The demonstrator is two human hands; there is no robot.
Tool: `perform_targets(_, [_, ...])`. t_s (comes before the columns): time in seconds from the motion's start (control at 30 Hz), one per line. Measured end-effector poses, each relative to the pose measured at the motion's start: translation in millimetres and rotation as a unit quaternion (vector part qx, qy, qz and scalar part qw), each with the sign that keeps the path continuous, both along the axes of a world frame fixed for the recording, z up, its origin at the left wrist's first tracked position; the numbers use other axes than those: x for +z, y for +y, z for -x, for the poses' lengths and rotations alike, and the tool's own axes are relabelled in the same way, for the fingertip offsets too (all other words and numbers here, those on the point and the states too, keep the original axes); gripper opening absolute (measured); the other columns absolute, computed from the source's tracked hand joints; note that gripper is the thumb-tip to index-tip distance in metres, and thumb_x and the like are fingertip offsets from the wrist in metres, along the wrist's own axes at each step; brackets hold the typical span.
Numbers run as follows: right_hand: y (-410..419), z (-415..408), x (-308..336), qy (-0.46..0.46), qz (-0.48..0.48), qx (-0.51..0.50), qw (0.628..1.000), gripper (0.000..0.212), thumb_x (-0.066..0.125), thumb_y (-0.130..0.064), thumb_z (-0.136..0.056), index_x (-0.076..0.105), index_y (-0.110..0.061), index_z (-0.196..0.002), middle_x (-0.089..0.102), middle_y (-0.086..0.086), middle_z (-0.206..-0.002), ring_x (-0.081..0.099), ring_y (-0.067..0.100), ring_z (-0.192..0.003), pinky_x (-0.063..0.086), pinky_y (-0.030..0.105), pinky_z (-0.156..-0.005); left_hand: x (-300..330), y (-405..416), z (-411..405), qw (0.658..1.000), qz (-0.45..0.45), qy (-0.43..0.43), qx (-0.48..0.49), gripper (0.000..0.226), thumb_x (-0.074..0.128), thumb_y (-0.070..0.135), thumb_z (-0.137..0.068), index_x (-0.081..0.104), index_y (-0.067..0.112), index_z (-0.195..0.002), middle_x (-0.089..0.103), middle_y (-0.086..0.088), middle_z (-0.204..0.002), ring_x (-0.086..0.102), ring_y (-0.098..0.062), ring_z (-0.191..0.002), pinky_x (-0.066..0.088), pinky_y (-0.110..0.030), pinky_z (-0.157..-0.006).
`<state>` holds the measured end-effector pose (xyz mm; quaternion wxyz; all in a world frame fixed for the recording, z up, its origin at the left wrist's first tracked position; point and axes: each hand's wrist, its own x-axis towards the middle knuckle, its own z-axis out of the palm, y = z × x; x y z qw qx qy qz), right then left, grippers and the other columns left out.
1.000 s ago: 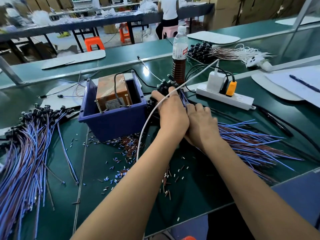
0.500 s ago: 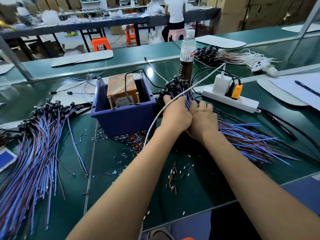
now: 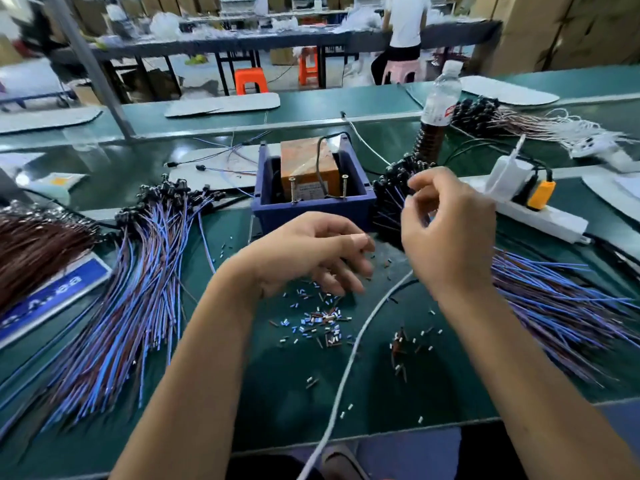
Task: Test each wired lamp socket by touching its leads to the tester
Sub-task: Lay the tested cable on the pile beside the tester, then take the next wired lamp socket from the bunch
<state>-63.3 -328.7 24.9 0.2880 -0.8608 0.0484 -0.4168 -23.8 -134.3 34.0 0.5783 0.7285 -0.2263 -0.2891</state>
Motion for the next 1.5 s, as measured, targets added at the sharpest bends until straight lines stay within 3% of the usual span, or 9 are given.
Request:
perform_targets(0.17, [88,-5,-7,0.095,0.099,0.152,0.979,0.01,0.062,-0.021,-0.097,0.072,-0.018,-0.098,0.075,0.003,-0.084,0.07,0.029,-0.077,0.056,0.039,-0.07,-25,84,-4,0.975,0.007,-0.082,0.207,0.014,0.07,0.028,-0.096,0.076,0.017,-0.09,0.073,-0.005,-0.076,0.062,-0.013,-0.055,0.041,-0.018,-0.043])
perform_targets(0.27, [137,-19,-18,0.217,0.159,0.225,0.937,0.013,0.064,-0.031,-0.097,0.069,-0.019,-0.096,0.073,0.007,-0.091,0.067,0.034,-0.082,0.058,0.04,-0.072,-42,117,-27,0.803,-0.212,-0.278,0.483,0.013,0.068,0.026,-0.094,0.074,0.018,-0.085,0.073,-0.003,-0.076,0.065,-0.022,-0.072,0.049,-0.031,-0.066])
perform_targets(0.37, [177,-33,-29,0.307,0.169,0.276,0.895,0.018,0.067,-0.033,-0.097,0.066,-0.018,-0.106,0.069,0.011,-0.101,0.067,0.036,-0.091,0.058,0.041,-0.078,-59,146,-32,0.639,-0.409,-0.333,0.56,0.019,0.067,0.027,-0.09,0.071,0.013,-0.102,0.068,-0.016,-0.1,0.056,-0.036,-0.103,0.041,-0.041,-0.091])
perform_targets(0.57, [213,-65,-51,0.398,0.213,0.272,0.85,0.04,0.066,-0.041,-0.1,0.048,-0.011,-0.12,0.065,0.022,-0.119,0.062,0.043,-0.111,0.043,0.039,-0.078,-79,164,-38,0.657,-0.447,-0.268,0.544,0.039,0.073,0.043,-0.088,0.063,0.016,-0.115,0.062,-0.02,-0.12,0.051,-0.037,-0.119,0.035,-0.04,-0.102])
perform_targets(0.77, [201,-70,-56,0.41,0.141,0.283,0.856,0.028,0.066,-0.043,-0.099,0.056,-0.02,-0.111,0.061,-0.001,-0.088,0.06,0.031,-0.099,0.04,0.035,-0.076,-74,161,-38,0.625,-0.392,-0.304,0.603,0.022,0.062,0.03,-0.095,0.069,0.01,-0.101,0.064,-0.014,-0.112,0.052,-0.034,-0.114,0.029,-0.035,-0.104])
perform_targets(0.87, [197,-67,-59,0.409,0.094,0.295,0.858,0.024,0.065,-0.045,-0.1,0.056,-0.024,-0.108,0.055,-0.005,-0.084,0.056,0.026,-0.096,0.036,0.033,-0.075,-67,152,-35,0.63,-0.244,-0.369,0.638,0.012,0.059,0.019,-0.093,0.058,0.01,-0.084,0.063,-0.007,-0.085,0.059,-0.033,-0.087,0.039,-0.036,-0.082])
perform_targets(1.07, [198,-58,-58,0.383,0.067,0.316,0.865,0.017,0.054,-0.035,-0.105,0.062,-0.02,-0.105,0.07,0.006,-0.098,0.063,0.032,-0.098,0.051,0.04,-0.082,-63,123,-28,0.738,0.033,-0.42,0.527,0.021,0.054,0.018,-0.097,0.047,0.017,-0.077,0.061,0.001,-0.056,0.056,-0.014,-0.049,0.043,-0.03,-0.052])
perform_targets(1.3, [195,-44,-44,0.252,-0.291,0.497,0.778,0.028,0.039,-0.009,-0.112,0.061,0.006,-0.121,0.067,0.026,-0.108,0.062,0.023,-0.097,0.052,0.046,-0.093,-58,96,-13,0.689,0.201,-0.486,0.499,0.021,0.043,0.008,-0.103,0.041,0.016,-0.084,0.039,-0.012,-0.059,0.037,-0.027,-0.047,0.031,-0.035,-0.047])
perform_targets(1.5, [193,-34,-38,0.323,-0.308,0.543,0.711,0.029,0.041,-0.023,-0.113,0.058,0.0,-0.119,0.059,0.014,-0.088,0.059,0.026,-0.077,0.06,0.047,-0.077,-25,99,-21,0.641,0.422,-0.322,0.554,0.023,0.028,0.004,-0.109,0.033,0.012,-0.088,0.043,-0.009,-0.059,0.03,-0.018,-0.038,0.023,-0.025,-0.042])
